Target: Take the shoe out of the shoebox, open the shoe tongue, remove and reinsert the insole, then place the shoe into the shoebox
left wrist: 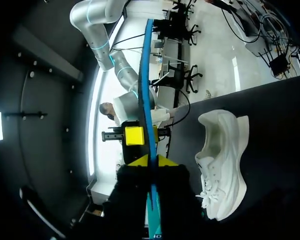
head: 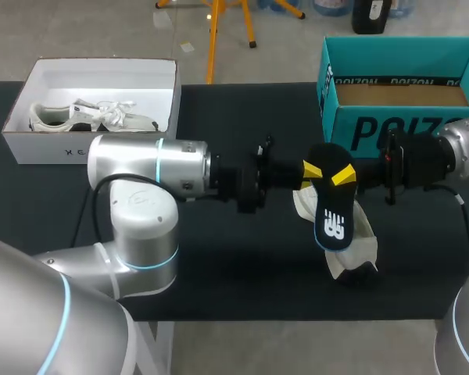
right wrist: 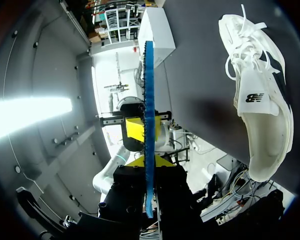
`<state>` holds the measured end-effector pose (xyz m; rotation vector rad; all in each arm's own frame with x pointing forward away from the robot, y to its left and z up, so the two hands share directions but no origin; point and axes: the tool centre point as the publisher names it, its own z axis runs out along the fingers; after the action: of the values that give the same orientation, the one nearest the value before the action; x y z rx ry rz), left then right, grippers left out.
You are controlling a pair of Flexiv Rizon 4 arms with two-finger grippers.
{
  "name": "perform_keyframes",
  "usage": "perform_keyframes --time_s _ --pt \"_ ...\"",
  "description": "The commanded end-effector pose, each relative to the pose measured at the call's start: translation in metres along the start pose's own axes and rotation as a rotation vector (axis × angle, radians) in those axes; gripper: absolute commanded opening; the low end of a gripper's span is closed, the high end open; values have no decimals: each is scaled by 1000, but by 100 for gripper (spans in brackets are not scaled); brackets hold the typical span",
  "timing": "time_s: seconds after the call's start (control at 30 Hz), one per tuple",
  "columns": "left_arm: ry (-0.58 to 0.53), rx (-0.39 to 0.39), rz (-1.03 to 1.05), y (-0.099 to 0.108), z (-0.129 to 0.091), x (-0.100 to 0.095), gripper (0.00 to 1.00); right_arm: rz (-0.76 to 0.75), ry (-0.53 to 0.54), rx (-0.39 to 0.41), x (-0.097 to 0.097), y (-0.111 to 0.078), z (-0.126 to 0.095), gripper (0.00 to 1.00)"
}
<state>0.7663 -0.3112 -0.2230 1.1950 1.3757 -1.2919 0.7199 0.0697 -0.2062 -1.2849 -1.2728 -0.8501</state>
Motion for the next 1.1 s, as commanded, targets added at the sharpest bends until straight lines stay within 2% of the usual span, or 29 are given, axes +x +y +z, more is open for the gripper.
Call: perform_keyframes --time_s 0.03,0.13,0.17,0.2,0.23,0.4,0.57,0.67,0.73,0.77,1.1 --pt "-5 7 4 0 8 -1 0 1 -1 -2 0 -1 2 0" --pt "-13 14 -1 -4 8 -1 0 1 -1 -2 0 -1 2 0" --pt "-13 14 -2 -5 7 -1 0 1 -1 -2 0 -1 2 26" --pt "-14 15 -4 -6 6 -1 0 1 -1 -2 0 -1 2 100" --pt "-10 14 -6 -7 4 0 0 1 -1 -2 0 -1 2 100" --pt "-23 28 -35 -9 -6 2 0 -47 -27 -113 -11 -9 -38 100" --pt "-28 37 -53 -7 -15 4 0 -137 -140 -202 -8 -23 -69 100" --pt "-33 44 -64 -6 -18 4 0 -237 -149 -186 -8 -29 -83 100" --pt "-33 48 -72 -6 -20 3 0 -278 -261 -159 -7 -32 -89 100" --pt "-30 47 -72 -6 -20 3 0 -269 -281 -153 -8 -33 -91 100" --pt "14 46 -100 -10 -11 8 0 -269 -281 -153 -8 -33 -91 100"
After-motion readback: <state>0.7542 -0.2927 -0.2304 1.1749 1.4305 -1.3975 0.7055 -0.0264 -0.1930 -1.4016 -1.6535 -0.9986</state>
